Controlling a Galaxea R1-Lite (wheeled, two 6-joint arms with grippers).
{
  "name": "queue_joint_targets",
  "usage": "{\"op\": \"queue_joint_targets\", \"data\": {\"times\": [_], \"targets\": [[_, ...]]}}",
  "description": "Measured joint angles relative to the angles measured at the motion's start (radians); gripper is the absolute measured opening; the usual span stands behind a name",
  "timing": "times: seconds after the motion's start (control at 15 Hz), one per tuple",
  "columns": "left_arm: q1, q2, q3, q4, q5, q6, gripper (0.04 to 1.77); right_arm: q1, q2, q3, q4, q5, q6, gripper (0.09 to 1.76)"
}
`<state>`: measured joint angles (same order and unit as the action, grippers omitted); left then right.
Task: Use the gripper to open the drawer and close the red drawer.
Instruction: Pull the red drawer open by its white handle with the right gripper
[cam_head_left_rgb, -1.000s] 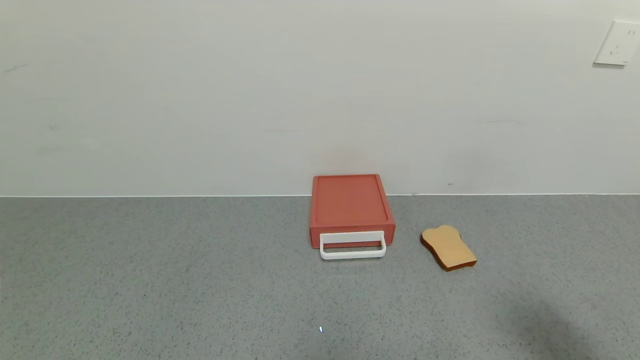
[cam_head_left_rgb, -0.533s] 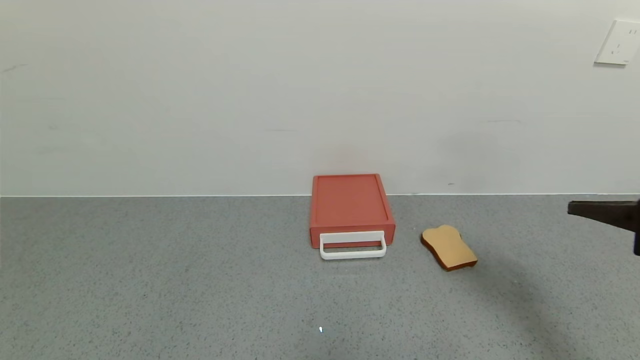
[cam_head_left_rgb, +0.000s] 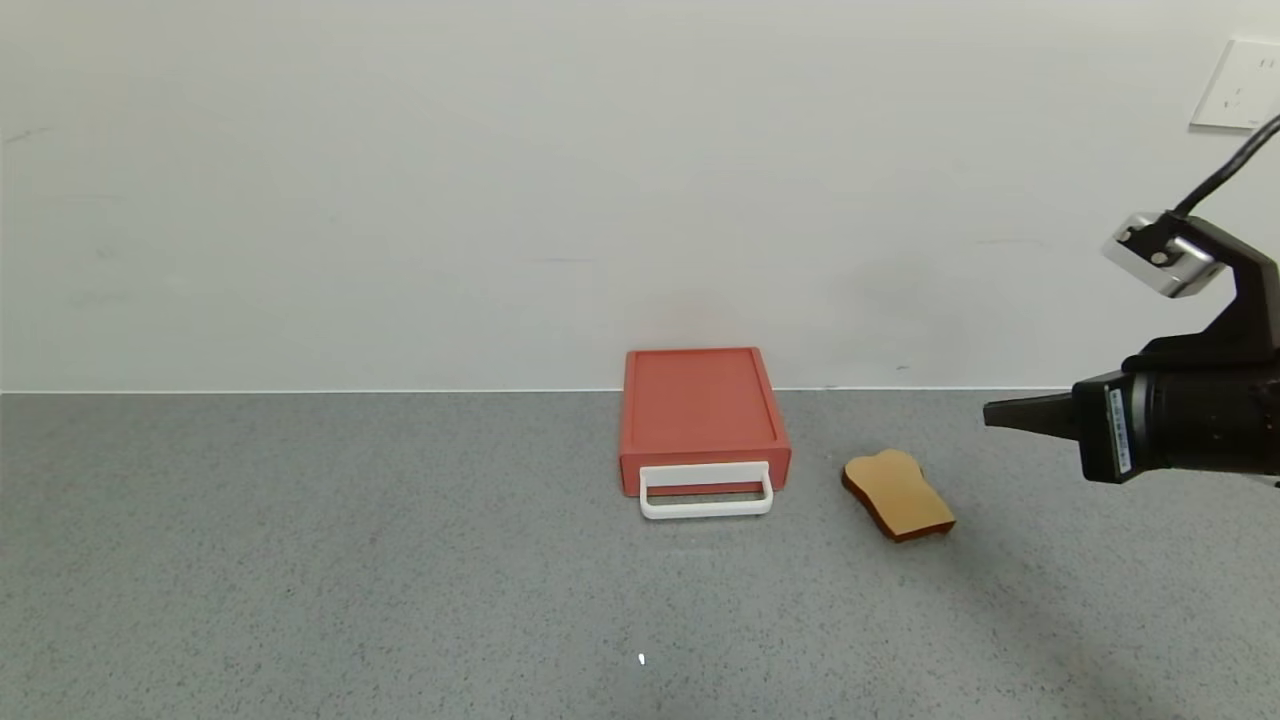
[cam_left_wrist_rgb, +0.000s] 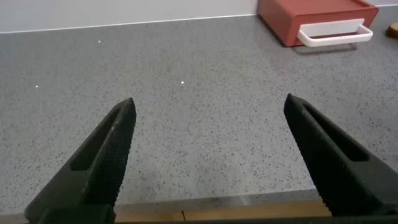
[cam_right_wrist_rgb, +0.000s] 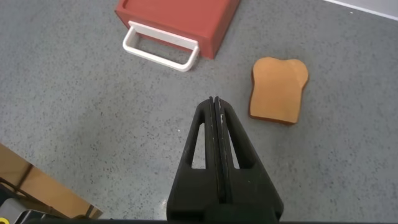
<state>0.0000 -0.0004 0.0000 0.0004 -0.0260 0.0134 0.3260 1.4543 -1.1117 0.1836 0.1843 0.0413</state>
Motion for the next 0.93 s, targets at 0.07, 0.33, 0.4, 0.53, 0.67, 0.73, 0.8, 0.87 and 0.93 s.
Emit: {"op": "queue_joint_targets", "data": {"times": [0.07, 0.33, 0.4, 0.53, 0.67, 0.73, 0.8, 0.87, 0.93], "targets": [[0.000, 0.000, 0.000, 0.000, 0.000, 0.000, 1.72, 0.014, 0.020, -0.017, 0.002, 0.000, 0.001, 0.12], [0.000, 0.000, 0.000, 0.000, 0.002, 0.002, 1.72, 0.061, 0.104, -0.091, 0.006, 0.000, 0.003, 0.11], [0.000, 0.000, 0.000, 0.000, 0.003, 0.002, 1.72, 0.075, 0.126, -0.111, 0.005, 0.000, 0.003, 0.11], [0.000, 0.000, 0.000, 0.000, 0.002, 0.002, 1.72, 0.103, 0.171, -0.153, 0.007, -0.003, 0.027, 0.11], [0.000, 0.000, 0.000, 0.000, 0.003, 0.002, 1.72, 0.129, 0.221, -0.201, 0.018, -0.007, 0.063, 0.11], [0.000, 0.000, 0.000, 0.000, 0.003, 0.002, 1.72, 0.138, 0.245, -0.226, 0.041, -0.009, 0.074, 0.11], [0.000, 0.000, 0.000, 0.000, 0.003, 0.002, 1.72, 0.145, 0.269, -0.256, 0.080, -0.010, 0.084, 0.11], [0.000, 0.000, 0.000, 0.000, 0.003, 0.002, 1.72, 0.151, 0.291, -0.286, 0.117, -0.011, 0.100, 0.11], [0.000, 0.000, 0.000, 0.000, 0.003, 0.002, 1.72, 0.159, 0.316, -0.317, 0.141, -0.013, 0.128, 0.11]]}}
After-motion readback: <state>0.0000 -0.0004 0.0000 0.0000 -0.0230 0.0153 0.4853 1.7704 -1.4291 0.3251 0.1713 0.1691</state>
